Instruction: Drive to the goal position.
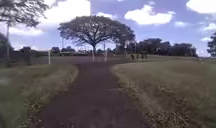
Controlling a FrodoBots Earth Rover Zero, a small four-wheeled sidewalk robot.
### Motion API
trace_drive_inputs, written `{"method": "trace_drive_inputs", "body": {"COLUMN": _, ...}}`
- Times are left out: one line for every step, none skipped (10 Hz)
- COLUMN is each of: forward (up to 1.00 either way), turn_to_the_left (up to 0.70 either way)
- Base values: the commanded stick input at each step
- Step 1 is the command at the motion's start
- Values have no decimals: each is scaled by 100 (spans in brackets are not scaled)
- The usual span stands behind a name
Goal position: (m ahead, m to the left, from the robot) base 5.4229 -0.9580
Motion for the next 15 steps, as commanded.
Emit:
{"method": "trace_drive_inputs", "body": {"forward": 50, "turn_to_the_left": 0}}
{"method": "trace_drive_inputs", "body": {"forward": 50, "turn_to_the_left": 0}}
{"method": "trace_drive_inputs", "body": {"forward": 50, "turn_to_the_left": 0}}
{"method": "trace_drive_inputs", "body": {"forward": 50, "turn_to_the_left": 0}}
{"method": "trace_drive_inputs", "body": {"forward": 50, "turn_to_the_left": 0}}
{"method": "trace_drive_inputs", "body": {"forward": 50, "turn_to_the_left": 0}}
{"method": "trace_drive_inputs", "body": {"forward": 50, "turn_to_the_left": 0}}
{"method": "trace_drive_inputs", "body": {"forward": 50, "turn_to_the_left": 0}}
{"method": "trace_drive_inputs", "body": {"forward": 50, "turn_to_the_left": 0}}
{"method": "trace_drive_inputs", "body": {"forward": 50, "turn_to_the_left": 0}}
{"method": "trace_drive_inputs", "body": {"forward": 50, "turn_to_the_left": 0}}
{"method": "trace_drive_inputs", "body": {"forward": 50, "turn_to_the_left": 0}}
{"method": "trace_drive_inputs", "body": {"forward": 50, "turn_to_the_left": 0}}
{"method": "trace_drive_inputs", "body": {"forward": 50, "turn_to_the_left": 0}}
{"method": "trace_drive_inputs", "body": {"forward": 50, "turn_to_the_left": 0}}
